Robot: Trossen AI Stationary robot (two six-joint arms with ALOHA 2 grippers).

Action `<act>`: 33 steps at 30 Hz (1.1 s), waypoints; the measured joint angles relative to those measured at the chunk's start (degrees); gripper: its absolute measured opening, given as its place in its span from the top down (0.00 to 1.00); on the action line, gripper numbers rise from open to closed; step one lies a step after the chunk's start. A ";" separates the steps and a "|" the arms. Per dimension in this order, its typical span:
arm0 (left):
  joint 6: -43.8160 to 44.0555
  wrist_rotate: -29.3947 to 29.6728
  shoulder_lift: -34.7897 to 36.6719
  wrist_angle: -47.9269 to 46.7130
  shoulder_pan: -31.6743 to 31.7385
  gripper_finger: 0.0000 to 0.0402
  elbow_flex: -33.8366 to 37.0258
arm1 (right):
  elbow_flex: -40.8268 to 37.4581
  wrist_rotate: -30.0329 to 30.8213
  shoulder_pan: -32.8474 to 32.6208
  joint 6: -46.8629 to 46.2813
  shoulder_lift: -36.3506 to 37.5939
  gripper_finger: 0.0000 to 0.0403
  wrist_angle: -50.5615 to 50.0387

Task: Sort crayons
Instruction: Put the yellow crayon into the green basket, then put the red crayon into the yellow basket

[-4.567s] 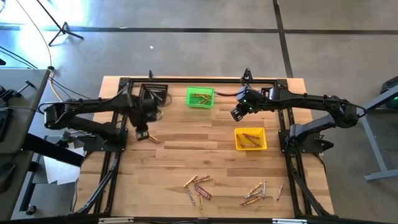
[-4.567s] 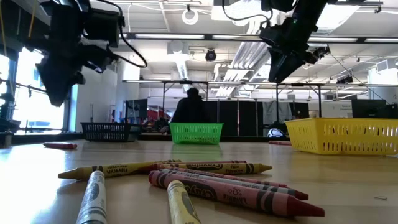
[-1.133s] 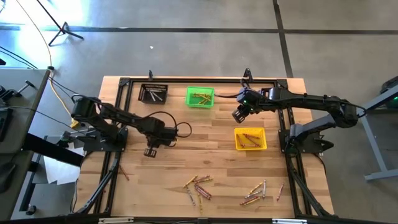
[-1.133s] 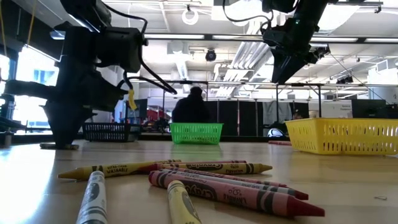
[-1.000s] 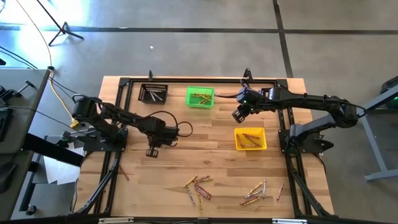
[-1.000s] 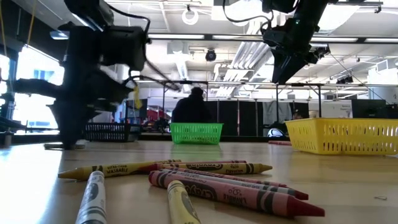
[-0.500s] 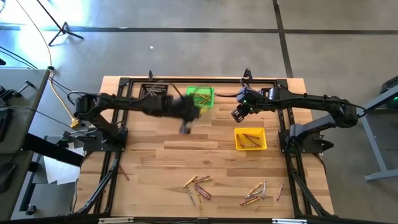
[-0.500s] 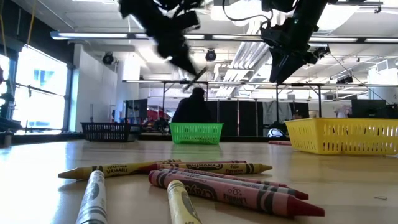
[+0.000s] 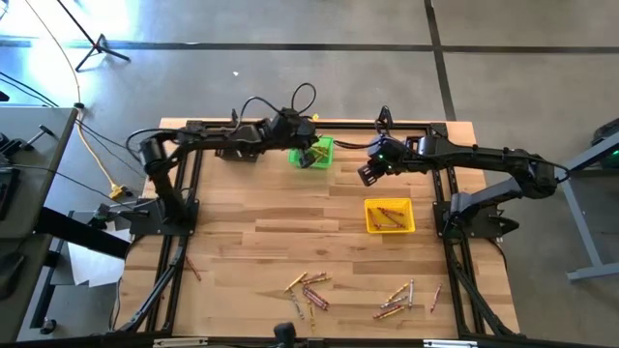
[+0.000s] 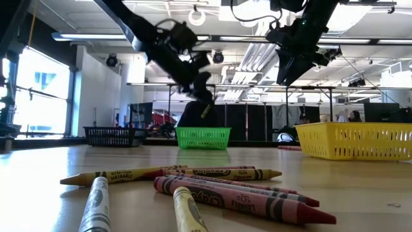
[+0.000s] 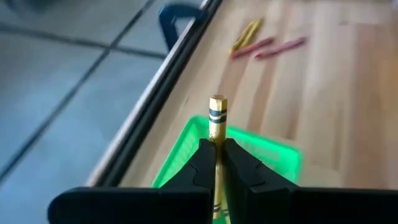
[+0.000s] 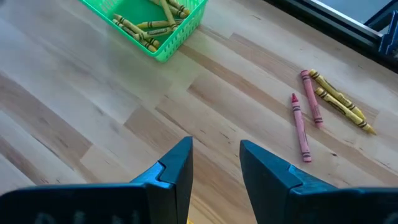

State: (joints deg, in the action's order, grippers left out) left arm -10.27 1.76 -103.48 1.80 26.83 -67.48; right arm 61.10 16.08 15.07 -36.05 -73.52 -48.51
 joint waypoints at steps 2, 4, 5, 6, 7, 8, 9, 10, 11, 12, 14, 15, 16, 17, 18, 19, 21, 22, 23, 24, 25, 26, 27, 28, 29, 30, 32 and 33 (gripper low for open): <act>3.52 0.03 -2.03 0.79 0.47 0.98 0.02 | 0.00 0.02 0.00 0.00 0.00 0.71 0.12; 4.97 -0.07 -3.22 1.35 0.63 0.97 0.02 | 0.00 0.01 0.00 -0.15 0.00 0.71 0.18; 4.93 -0.09 -3.37 1.11 0.63 0.96 0.02 | 0.00 0.02 0.00 -0.36 0.00 0.71 0.33; 4.39 -0.09 -3.39 1.11 0.53 0.95 0.02 | 0.00 0.02 0.00 -1.09 0.00 0.71 0.41; 3.25 -0.08 -3.26 1.28 0.32 0.94 0.02 | 0.00 0.06 0.00 -1.55 0.00 0.71 0.36; 1.92 -0.07 -3.11 1.53 0.12 0.92 -0.02 | 0.00 0.40 0.00 -1.88 0.00 0.71 0.37; 0.59 -0.07 -2.82 1.60 -0.03 0.91 -0.02 | 0.00 0.75 0.00 -2.38 0.00 0.71 0.37; -0.52 -0.07 -2.51 1.40 -0.08 0.89 -0.02 | 0.00 1.24 0.00 -2.71 0.00 0.71 0.38; -1.56 -0.02 -2.34 1.79 -0.23 0.87 -0.05 | 0.00 1.89 0.00 -3.05 0.00 0.71 0.40; -2.17 -0.02 -2.29 2.20 -0.34 0.86 -0.14 | 0.00 2.49 0.00 -3.53 0.00 0.71 0.43; -2.17 -0.02 -2.32 1.99 -0.37 0.82 -0.15 | 0.00 3.06 0.03 -4.44 0.00 0.71 0.47; -1.98 0.00 -2.36 1.81 -0.37 0.81 -0.11 | 0.00 3.08 0.07 -4.57 0.00 0.71 0.55; -1.98 0.04 -2.38 1.75 -0.35 0.80 -0.11 | 0.00 3.06 0.07 -4.57 0.00 0.71 0.57; -1.98 0.07 -2.36 1.69 -0.35 0.78 -0.11 | 0.00 3.08 0.07 -4.52 0.00 0.71 0.64; -1.96 0.09 -2.36 1.57 -0.37 0.77 -0.11 | 0.00 3.11 0.04 -4.52 0.00 0.71 0.88; -1.85 0.02 -2.12 1.04 -0.43 0.77 -0.11 | 0.00 3.16 0.10 -4.50 0.00 0.71 1.13; -1.35 -0.12 -0.94 -0.34 -0.63 0.76 -0.02 | 0.00 3.16 0.34 -4.50 0.00 0.71 1.78; -0.90 -0.29 -0.31 -0.16 -0.91 0.76 -0.08 | 0.00 3.15 0.49 -4.49 0.00 0.71 2.23; -0.40 -0.81 0.60 -0.68 -1.17 0.76 -0.09 | 0.00 3.07 0.67 -4.45 0.00 0.71 2.49; 0.02 -1.59 1.65 -1.40 -1.45 0.76 -0.09 | 0.00 2.97 0.74 -4.18 0.00 0.71 2.68; 0.36 -2.58 2.65 -1.61 -1.79 0.76 -0.09 | 0.00 2.99 0.84 -4.12 -0.01 0.71 3.02; 0.38 -3.64 3.81 -1.90 -2.12 0.76 -0.09 | 0.00 2.99 0.96 -4.11 -0.02 0.71 3.28; 0.38 -4.58 5.06 -2.10 -2.48 0.76 -0.09 | 0.00 2.99 1.05 -4.09 -0.02 0.71 3.30; 0.60 -5.58 6.44 -2.63 -2.80 0.76 -0.09 | 0.00 2.97 1.09 -4.09 -0.02 0.71 3.32; 0.73 -6.55 7.97 -3.61 -3.13 0.76 -0.09 | 0.00 2.97 1.09 -4.07 -0.02 0.71 3.34; 1.02 -7.14 9.48 -4.19 -3.62 0.76 -0.09 | 0.00 2.97 1.09 -4.05 -0.02 0.71 3.34; 3.22 -7.50 12.85 -6.98 -4.51 0.76 -0.11 | 0.00 2.94 1.07 -4.05 -0.03 0.71 3.37; 4.99 -7.52 14.62 -8.81 -5.06 0.76 -0.11 | 0.00 2.95 1.07 -4.05 -0.04 0.71 3.35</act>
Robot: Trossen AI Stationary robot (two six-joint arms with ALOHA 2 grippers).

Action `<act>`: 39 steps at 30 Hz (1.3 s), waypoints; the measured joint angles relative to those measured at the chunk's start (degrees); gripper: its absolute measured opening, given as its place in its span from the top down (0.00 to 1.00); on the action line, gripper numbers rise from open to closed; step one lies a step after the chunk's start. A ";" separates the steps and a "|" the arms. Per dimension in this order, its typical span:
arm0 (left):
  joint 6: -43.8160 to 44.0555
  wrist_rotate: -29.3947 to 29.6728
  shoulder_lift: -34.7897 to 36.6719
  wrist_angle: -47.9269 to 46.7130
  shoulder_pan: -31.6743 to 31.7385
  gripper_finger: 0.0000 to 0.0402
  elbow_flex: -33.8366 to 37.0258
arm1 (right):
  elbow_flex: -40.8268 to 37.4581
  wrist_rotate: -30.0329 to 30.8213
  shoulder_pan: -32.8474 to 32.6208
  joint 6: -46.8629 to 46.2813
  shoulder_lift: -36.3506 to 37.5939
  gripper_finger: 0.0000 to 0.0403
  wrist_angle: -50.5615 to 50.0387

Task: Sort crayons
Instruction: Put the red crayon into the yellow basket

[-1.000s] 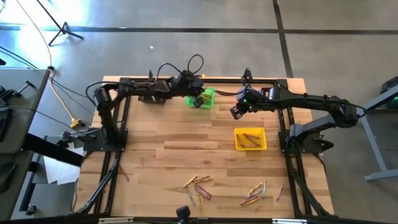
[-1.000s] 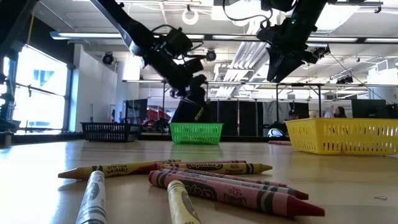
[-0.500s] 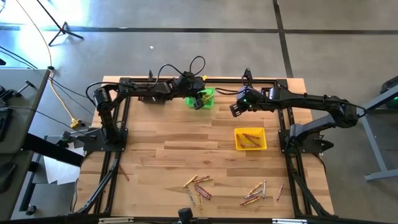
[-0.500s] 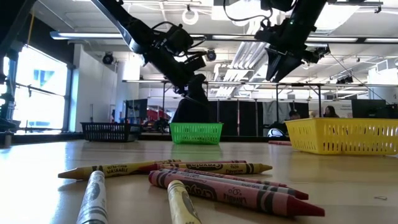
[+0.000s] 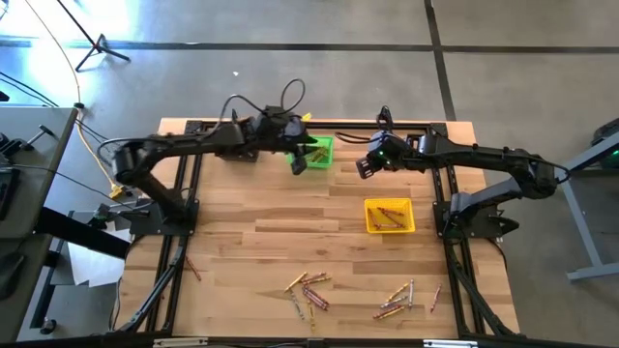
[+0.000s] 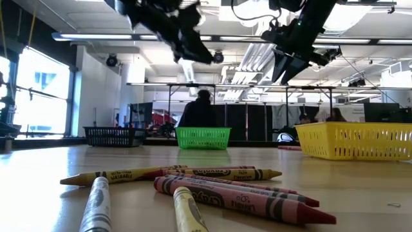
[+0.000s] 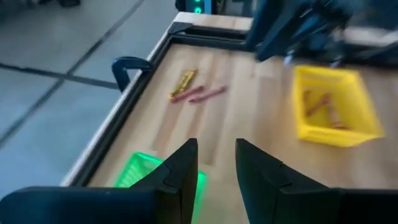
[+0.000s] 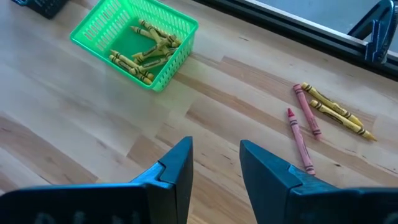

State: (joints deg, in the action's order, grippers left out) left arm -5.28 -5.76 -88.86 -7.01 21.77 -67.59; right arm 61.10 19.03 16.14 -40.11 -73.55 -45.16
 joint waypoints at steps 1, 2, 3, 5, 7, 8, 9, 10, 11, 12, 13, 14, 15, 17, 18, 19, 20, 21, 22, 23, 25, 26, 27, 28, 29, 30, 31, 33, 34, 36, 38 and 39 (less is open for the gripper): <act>1.98 0.00 1.79 -1.80 -0.57 0.76 0.00 | 0.00 0.00 0.00 0.01 0.01 0.71 0.02; 3.81 0.02 3.64 -4.43 -1.18 0.76 0.00 | 0.00 -0.05 0.00 0.03 0.00 0.71 0.02; 5.68 0.06 5.37 -7.36 -1.88 0.76 -0.02 | 0.00 -0.19 -0.02 0.03 0.00 0.71 0.02; 9.79 0.09 8.45 -13.80 -3.59 0.76 -0.02 | 0.00 -0.63 -0.03 0.21 0.00 0.71 0.00; 14.68 0.28 11.07 -20.77 -5.94 0.76 -0.02 | 0.00 -1.84 -0.04 1.16 0.00 0.71 0.00; 17.03 0.30 12.21 -23.86 -7.46 0.76 -0.02 | 0.00 -2.64 -0.04 1.87 0.00 0.71 -0.02; 19.53 0.28 13.19 -26.86 -9.16 0.77 -0.02 | 0.00 -3.33 -0.04 2.80 0.00 0.71 -0.04; 22.13 0.28 13.99 -29.74 -11.07 0.77 -0.02 | 0.00 -3.82 -0.04 3.08 0.00 0.71 -0.01; 24.85 0.29 14.61 -32.52 -13.06 0.77 -0.02 | 0.00 -4.30 -0.04 3.08 0.00 0.71 -0.08; 27.59 0.32 14.97 -34.73 -15.16 0.78 -0.02 | -0.02 -4.56 -0.05 3.07 0.00 0.71 -0.11; 30.36 0.39 15.20 -36.57 -17.37 0.79 -0.02 | -0.02 -4.64 -0.07 3.07 0.00 0.71 -0.14; 33.16 0.69 15.34 -38.57 -19.70 0.79 -0.02 | -0.02 -4.66 -0.15 3.07 0.00 0.71 -0.16; 35.93 1.14 15.43 -40.51 -22.08 0.80 -0.02 | -0.02 -4.63 -0.22 3.07 0.00 0.71 -0.24; 41.96 2.30 15.42 -43.48 -27.35 0.81 0.00 | -0.04 -4.65 -0.46 3.94 0.00 0.71 -0.25; 45.30 3.22 15.25 -44.83 -30.02 0.81 0.08 | -0.04 -4.62 -0.61 4.56 0.00 0.71 -0.21; 48.91 4.22 15.08 -45.88 -32.61 0.82 0.32 | -0.04 -4.61 -0.83 5.14 0.00 0.71 -0.20; 52.62 5.08 14.95 -46.83 -35.37 0.82 0.71 | -0.07 -4.63 -1.03 5.65 0.00 0.71 -0.22; 56.56 6.02 14.94 -47.22 -37.92 0.82 1.38 | -0.07 -4.66 -1.24 6.04 0.00 0.71 -0.25; 60.99 7.04 14.96 -47.48 -40.40 0.82 1.96 | -0.07 -4.65 -1.46 6.37 0.00 0.71 -0.25; 65.48 8.37 14.99 -47.57 -42.95 0.82 2.55 | -0.07 -4.66 -1.66 6.87 0.00 0.71 -0.29; 74.92 11.19 14.95 -48.44 -47.74 0.82 3.34 | -0.07 -4.66 -2.12 7.50 0.00 0.71 -0.38; 79.50 12.56 14.95 -48.96 -49.98 0.82 3.71 | -0.07 -4.67 -2.36 7.57 0.00 0.71 -0.38; 84.07 13.58 14.94 -48.90 -52.17 0.82 4.17 | -0.07 -4.66 -2.59 7.59 0.00 0.71 -0.45; 88.38 14.10 14.81 -48.86 -54.18 0.82 4.71 | -0.07 -4.66 -2.84 7.59 0.00 0.71 -0.44; 92.27 14.33 14.69 -48.85 -56.14 0.82 5.40 | -0.07 -4.66 -3.10 7.61 0.00 0.71 -0.44; 96.04 14.29 14.67 -48.92 -58.11 0.82 6.14 | -0.07 -4.66 -3.36 7.81 0.00 0.71 -0.47; 99.48 14.18 14.58 -49.09 -59.96 0.82 6.73 | -0.07 -4.66 -3.66 8.10 0.00 0.71 -0.46; 105.21 13.52 13.83 -49.60 -62.94 0.82 7.51 | -0.07 -4.66 -4.21 8.59 0.00 0.71 -0.44; 107.68 12.93 13.45 -50.22 -64.40 0.82 7.92 | -0.07 -4.66 -4.47 8.66 0.00 0.71 -0.44; 111.82 10.84 12.66 -52.36 -66.57 0.82 8.34 | -0.07 -4.66 -4.89 8.66 0.00 0.71 -0.44; 116.18 7.72 11.70 -55.09 -68.30 0.82 8.98 | -0.07 -4.66 -5.33 8.66 0.00 0.71 -0.44; 118.77 5.99 11.21 -57.26 -69.11 0.82 9.43 | -0.08 -4.65 -5.52 8.66 0.00 0.71 -0.44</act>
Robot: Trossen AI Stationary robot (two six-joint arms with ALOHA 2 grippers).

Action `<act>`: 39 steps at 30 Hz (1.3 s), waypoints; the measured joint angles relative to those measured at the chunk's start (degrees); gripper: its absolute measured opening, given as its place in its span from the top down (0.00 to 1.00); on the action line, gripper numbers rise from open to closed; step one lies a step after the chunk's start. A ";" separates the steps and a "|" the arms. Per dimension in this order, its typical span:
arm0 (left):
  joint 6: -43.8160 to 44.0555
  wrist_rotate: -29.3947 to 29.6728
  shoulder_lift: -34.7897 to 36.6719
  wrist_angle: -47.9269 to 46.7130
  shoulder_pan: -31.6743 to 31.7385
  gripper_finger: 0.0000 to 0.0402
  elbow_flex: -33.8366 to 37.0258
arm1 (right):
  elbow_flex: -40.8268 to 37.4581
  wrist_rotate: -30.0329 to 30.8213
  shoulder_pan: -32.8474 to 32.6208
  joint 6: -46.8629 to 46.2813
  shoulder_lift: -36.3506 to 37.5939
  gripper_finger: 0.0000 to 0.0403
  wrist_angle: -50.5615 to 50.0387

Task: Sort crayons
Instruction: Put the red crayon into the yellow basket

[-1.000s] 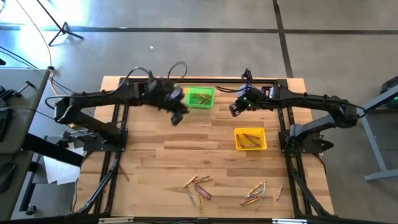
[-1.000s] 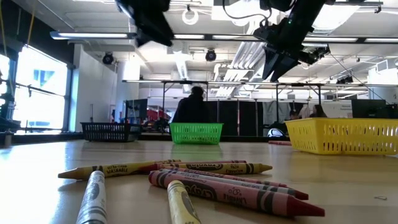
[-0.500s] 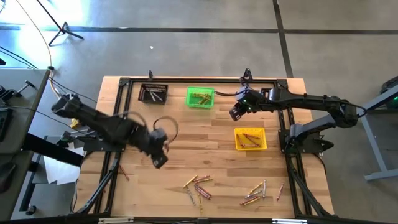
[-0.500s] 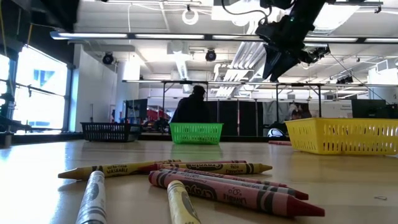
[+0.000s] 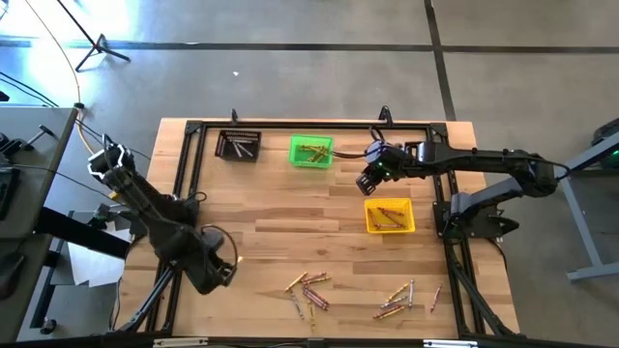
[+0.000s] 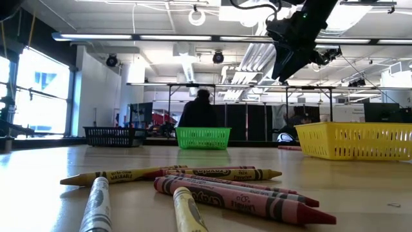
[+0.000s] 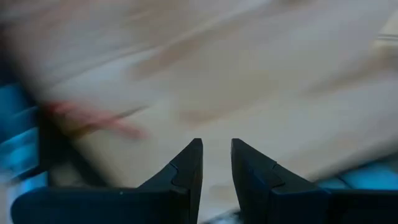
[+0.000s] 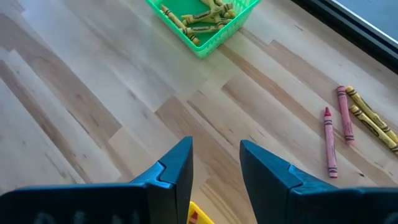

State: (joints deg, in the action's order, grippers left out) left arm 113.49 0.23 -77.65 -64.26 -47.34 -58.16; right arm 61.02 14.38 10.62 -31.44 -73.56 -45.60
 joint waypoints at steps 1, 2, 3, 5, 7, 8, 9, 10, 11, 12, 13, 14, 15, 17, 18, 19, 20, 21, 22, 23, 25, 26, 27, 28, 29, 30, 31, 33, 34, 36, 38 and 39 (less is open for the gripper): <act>3.06 -1.64 -0.47 -2.29 -0.64 0.82 0.49 | 0.00 -0.01 -0.23 0.00 0.00 0.71 -0.01; 6.15 -3.06 -1.05 -4.13 -1.20 0.82 1.02 | -0.01 0.00 -0.47 0.00 0.00 0.71 0.00; 9.25 -4.40 -1.65 -4.95 -1.79 0.82 1.54 | 0.00 0.03 -0.70 0.00 0.00 0.71 0.00; 14.78 -6.51 -2.82 -6.52 -2.89 0.82 2.47 | -0.01 0.01 -1.12 0.00 0.00 0.71 -0.02; 19.57 -8.31 -3.98 -6.93 -3.42 0.82 3.59 | -0.01 0.01 -1.53 0.00 0.00 0.71 0.00; 20.55 -9.25 -4.62 -6.58 -3.53 0.82 4.14 | -0.01 0.03 -1.73 0.00 0.00 0.71 0.00; 20.93 -10.53 -5.35 -6.14 -3.52 0.82 4.61 | -0.01 0.11 -1.88 0.00 0.00 0.71 0.00; 21.31 -11.75 -6.06 -5.85 -3.29 0.82 5.01 | -0.01 0.22 -2.01 0.00 0.00 0.71 0.00; 21.48 -12.63 -6.91 -5.76 -3.07 0.82 5.22 | -0.01 0.29 -2.06 0.00 0.00 0.71 0.00; 21.51 -13.27 -7.73 -5.69 -2.79 0.82 5.45 | -0.01 0.37 -2.06 0.00 0.00 0.71 0.00; 21.77 -13.71 -8.54 -5.54 -2.56 0.82 5.69 | -0.01 0.39 -2.06 0.00 0.00 0.71 0.00; 22.13 -14.15 -9.32 -5.26 -2.46 0.82 5.83 | -0.01 0.41 -2.06 0.00 0.00 0.71 0.00; 22.41 -14.62 -10.19 -5.05 -2.44 0.82 5.86 | -0.01 0.43 -2.06 0.00 0.00 0.71 0.00; 22.44 -14.84 -11.81 -4.35 -2.46 0.82 5.87 | -0.01 0.43 -2.06 0.00 0.00 0.71 0.00; 22.49 -14.84 -12.58 -3.72 -2.46 0.82 5.87 | -0.01 0.45 -2.06 0.03 0.00 0.71 0.00; 22.56 -14.86 -13.26 -2.64 -2.46 0.82 5.87 | -0.01 0.45 -2.06 0.36 0.00 0.71 0.00; 22.78 -14.86 -13.90 -1.27 -2.46 0.82 5.87 | -0.01 0.47 -2.06 0.59 0.00 0.71 0.00; 22.93 -14.88 -14.56 0.17 -2.46 0.82 5.85 | -0.01 0.47 -2.06 0.83 0.00 0.71 0.00; 22.98 -14.90 -15.29 1.51 -2.46 0.82 5.85 | -0.01 0.47 -2.06 0.93 0.00 0.71 0.00; 23.00 -14.90 -16.07 2.82 -2.44 0.82 5.85 | -0.01 0.47 -2.06 0.96 0.00 0.71 0.00; 23.00 -14.91 -17.58 4.58 -2.45 0.82 5.85 | -0.01 0.49 -2.06 1.07 0.00 0.71 0.00; 23.00 -14.93 -18.34 4.90 -2.46 0.82 5.85 | -0.01 0.49 -2.06 1.32 0.00 0.71 0.00; 23.00 -14.93 -19.08 5.06 -2.44 0.82 5.85 | -0.01 0.50 -2.06 1.74 0.00 0.71 0.00; 23.00 -15.02 -19.69 5.33 -2.35 0.82 5.85 | -0.01 0.52 -2.06 1.89 0.00 0.71 0.00; 23.00 -15.15 -20.23 5.67 -2.16 0.82 5.85 | -0.01 0.52 -2.05 1.90 0.00 0.71 0.00; 23.02 -15.31 -20.56 5.77 -2.12 0.82 5.85 | -0.01 0.52 -2.04 1.92 0.00 0.71 0.00; 23.02 -15.38 -20.72 5.74 -2.06 0.82 5.85 | -0.01 0.52 -2.04 1.93 0.00 0.71 0.00; 23.06 -15.47 -20.84 5.72 -1.79 0.82 5.85 | -0.01 0.52 -2.04 1.92 0.00 0.71 0.00; 23.26 -15.47 -20.87 5.65 -1.76 0.82 5.85 | -0.01 0.52 -2.04 1.94 0.00 0.71 0.00; 23.41 -15.49 -20.87 5.37 -1.76 0.82 5.85 | -0.01 0.52 -2.04 1.92 0.00 0.71 0.00; 23.45 -16.00 -20.87 5.71 -1.76 0.82 6.20 | -0.01 0.52 -2.04 1.94 0.00 0.71 0.00; 23.46 -16.73 -20.87 6.04 -1.76 0.82 6.66 | -0.01 0.52 -2.04 1.92 0.00 0.71 0.00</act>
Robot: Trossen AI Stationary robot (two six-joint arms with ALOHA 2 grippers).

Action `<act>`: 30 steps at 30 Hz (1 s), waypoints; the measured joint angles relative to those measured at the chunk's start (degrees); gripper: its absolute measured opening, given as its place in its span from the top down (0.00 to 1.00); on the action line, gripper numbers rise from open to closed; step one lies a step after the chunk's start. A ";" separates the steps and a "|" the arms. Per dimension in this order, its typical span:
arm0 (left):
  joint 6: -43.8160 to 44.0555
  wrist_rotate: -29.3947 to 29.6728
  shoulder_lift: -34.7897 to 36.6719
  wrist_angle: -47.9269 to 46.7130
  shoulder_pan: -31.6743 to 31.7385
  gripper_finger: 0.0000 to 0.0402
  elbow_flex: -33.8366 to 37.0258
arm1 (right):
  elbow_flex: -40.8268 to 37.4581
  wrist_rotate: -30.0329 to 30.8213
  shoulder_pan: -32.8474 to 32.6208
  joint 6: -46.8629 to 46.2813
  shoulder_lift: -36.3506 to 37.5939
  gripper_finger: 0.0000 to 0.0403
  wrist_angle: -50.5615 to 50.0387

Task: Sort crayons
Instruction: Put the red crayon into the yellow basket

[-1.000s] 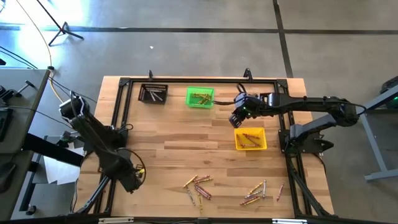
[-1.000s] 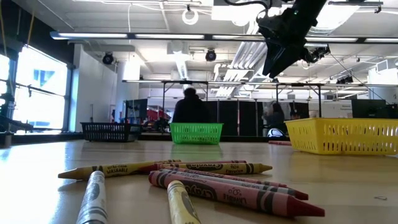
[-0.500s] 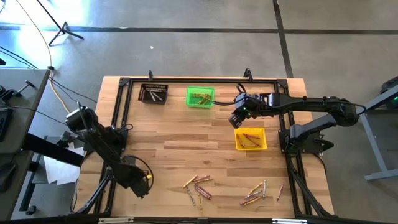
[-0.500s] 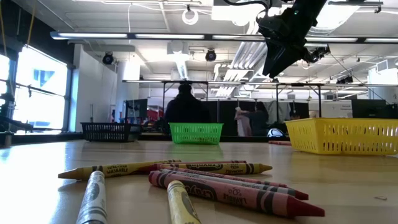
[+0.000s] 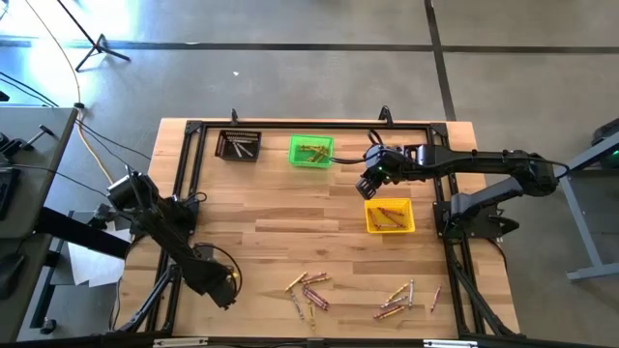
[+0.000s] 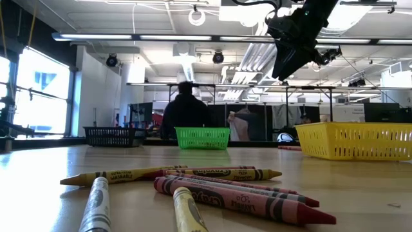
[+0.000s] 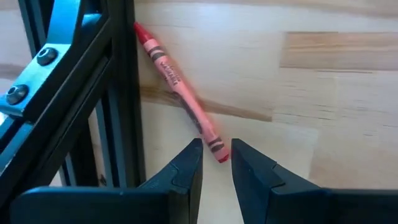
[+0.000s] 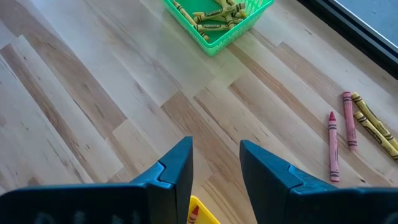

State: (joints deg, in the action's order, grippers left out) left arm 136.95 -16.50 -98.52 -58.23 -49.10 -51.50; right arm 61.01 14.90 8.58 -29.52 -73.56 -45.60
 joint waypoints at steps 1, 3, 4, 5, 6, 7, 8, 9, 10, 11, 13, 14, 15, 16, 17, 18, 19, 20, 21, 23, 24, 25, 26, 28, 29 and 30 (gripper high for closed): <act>0.09 -1.12 0.00 0.19 0.01 0.82 0.49 | 0.00 0.00 0.00 0.02 0.00 0.71 -0.02; 0.83 -3.03 0.02 1.65 -0.04 0.82 1.74 | 0.00 0.00 0.00 0.01 0.00 0.71 -0.02; 0.84 -3.45 0.03 2.91 -0.03 0.82 2.40 | 0.00 0.00 0.00 0.02 0.00 0.71 -0.02; 0.96 -3.52 0.21 4.26 0.02 0.82 3.04 | 0.00 0.00 0.00 0.00 0.00 0.71 -0.06; 0.96 -3.54 0.35 5.36 0.02 0.82 3.64 | 0.00 -0.01 0.00 0.02 0.00 0.71 -0.07; 1.02 -3.40 0.38 6.29 0.06 0.82 4.13 | 0.00 0.00 0.00 0.02 0.00 0.71 -0.07; 1.05 -3.22 0.33 7.22 0.19 0.82 4.65 | 0.00 0.00 0.00 0.00 0.00 0.71 -0.10; 1.04 -3.19 0.33 7.57 0.45 0.82 5.09 | 0.00 0.00 0.00 0.01 0.00 0.71 -0.11; 1.02 -3.32 0.33 8.00 0.64 0.82 5.42 | 0.00 -0.01 0.00 0.02 0.00 0.71 -0.11; 0.98 -3.46 0.39 8.26 0.83 0.82 5.62 | 0.00 0.00 0.00 0.02 0.00 0.71 -0.11; 0.19 -3.47 0.28 8.03 1.08 0.83 5.66 | 0.00 0.00 0.00 0.02 0.00 0.71 -0.07; -0.42 -3.53 0.28 7.99 1.22 0.84 5.67 | 0.00 0.00 0.00 0.00 0.00 0.71 -0.07; -0.83 -3.56 0.26 8.01 1.29 0.85 5.70 | 0.00 0.00 0.00 0.00 0.00 0.71 -0.07; -1.14 -3.38 0.26 8.04 1.26 0.86 5.70 | 0.00 0.00 0.00 0.01 0.00 0.71 -0.03; -1.59 -3.18 0.26 8.03 1.25 0.87 5.70 | 0.00 0.00 0.00 0.00 0.00 0.71 -0.04; -1.99 -3.20 0.26 7.99 1.27 0.89 5.66 | 0.00 0.01 0.00 0.00 0.00 0.71 -0.03; -2.11 -3.19 0.26 7.91 1.27 0.91 5.48 | 0.00 0.14 0.00 0.00 0.00 0.71 -0.02; -2.28 -3.10 0.28 7.79 1.25 0.93 5.26 | 0.00 0.41 0.00 0.00 0.00 0.71 -0.02; -2.70 -3.07 0.42 7.69 1.25 0.95 5.02 | 0.00 0.94 0.00 0.00 0.00 0.71 -0.02; -3.82 -2.89 0.86 7.47 1.26 0.98 4.63 | 0.00 1.60 0.01 0.00 0.00 0.71 0.00; -4.12 -2.67 1.08 7.24 1.38 0.99 4.36 | 0.00 1.62 0.07 0.00 0.00 0.71 0.02; -4.18 -2.47 1.49 7.14 1.42 0.99 4.32 | 0.00 1.62 0.20 0.00 0.00 0.71 0.04; -4.18 -1.88 2.04 7.05 1.38 0.99 4.27 | 0.00 1.60 0.38 0.00 0.00 0.71 0.11; -4.22 0.12 3.22 7.41 1.44 0.99 3.64 | 0.00 1.63 0.44 0.00 0.00 0.71 0.32; -4.21 0.99 4.00 7.42 1.57 0.99 3.30 | 0.00 1.63 0.44 0.00 0.00 0.71 0.36; -4.18 1.72 4.97 6.84 1.65 1.00 3.14 | 0.00 1.64 0.44 -0.01 0.00 0.71 0.49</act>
State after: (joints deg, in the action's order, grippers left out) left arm 132.77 -14.78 -93.55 -51.39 -47.46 -48.36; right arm 61.01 16.53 9.02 -29.52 -73.56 -45.11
